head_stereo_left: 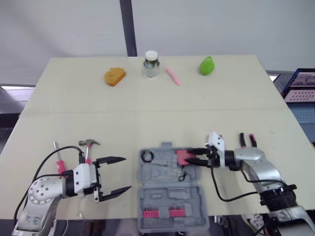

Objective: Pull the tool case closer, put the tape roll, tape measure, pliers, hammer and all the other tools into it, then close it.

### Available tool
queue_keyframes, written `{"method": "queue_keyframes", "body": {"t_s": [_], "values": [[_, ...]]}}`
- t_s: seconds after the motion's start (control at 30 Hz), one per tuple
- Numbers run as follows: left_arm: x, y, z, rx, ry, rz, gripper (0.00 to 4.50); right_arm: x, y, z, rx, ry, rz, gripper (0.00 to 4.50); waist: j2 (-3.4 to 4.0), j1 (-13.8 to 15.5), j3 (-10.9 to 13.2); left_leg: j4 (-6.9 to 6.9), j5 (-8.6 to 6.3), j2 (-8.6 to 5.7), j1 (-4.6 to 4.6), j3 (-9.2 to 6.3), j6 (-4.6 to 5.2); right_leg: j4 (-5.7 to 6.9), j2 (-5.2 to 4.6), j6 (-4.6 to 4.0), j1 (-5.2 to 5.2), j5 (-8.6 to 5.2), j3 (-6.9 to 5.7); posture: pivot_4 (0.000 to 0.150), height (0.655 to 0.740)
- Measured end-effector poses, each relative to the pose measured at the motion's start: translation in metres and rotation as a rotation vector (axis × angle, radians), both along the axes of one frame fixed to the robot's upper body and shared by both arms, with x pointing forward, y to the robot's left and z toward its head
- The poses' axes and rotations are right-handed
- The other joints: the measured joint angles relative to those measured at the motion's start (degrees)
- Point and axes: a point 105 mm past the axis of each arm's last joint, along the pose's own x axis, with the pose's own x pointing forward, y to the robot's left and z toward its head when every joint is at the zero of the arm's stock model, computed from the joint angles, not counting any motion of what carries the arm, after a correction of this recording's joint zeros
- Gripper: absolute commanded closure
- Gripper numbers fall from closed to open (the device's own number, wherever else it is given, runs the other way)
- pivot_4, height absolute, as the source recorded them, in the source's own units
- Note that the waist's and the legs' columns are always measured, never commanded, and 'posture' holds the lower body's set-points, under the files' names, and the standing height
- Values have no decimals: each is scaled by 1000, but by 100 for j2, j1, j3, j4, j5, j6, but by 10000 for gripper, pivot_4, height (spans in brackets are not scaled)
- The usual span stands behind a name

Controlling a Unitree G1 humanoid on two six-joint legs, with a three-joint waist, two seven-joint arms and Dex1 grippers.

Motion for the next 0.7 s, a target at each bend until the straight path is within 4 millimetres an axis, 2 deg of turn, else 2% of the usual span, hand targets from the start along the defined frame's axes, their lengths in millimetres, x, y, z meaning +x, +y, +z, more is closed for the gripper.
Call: {"method": "queue_keyframes", "body": {"t_s": [0.7], "values": [[-1, 2, -2, 0, 22, 16, 0, 1, -3, -13, -29, -50, -6, 25432, -58, 0, -36, 0, 0, 2, 8, -2, 0, 0, -2, 0, 9, 0, -1, 1500, 6950]]}}
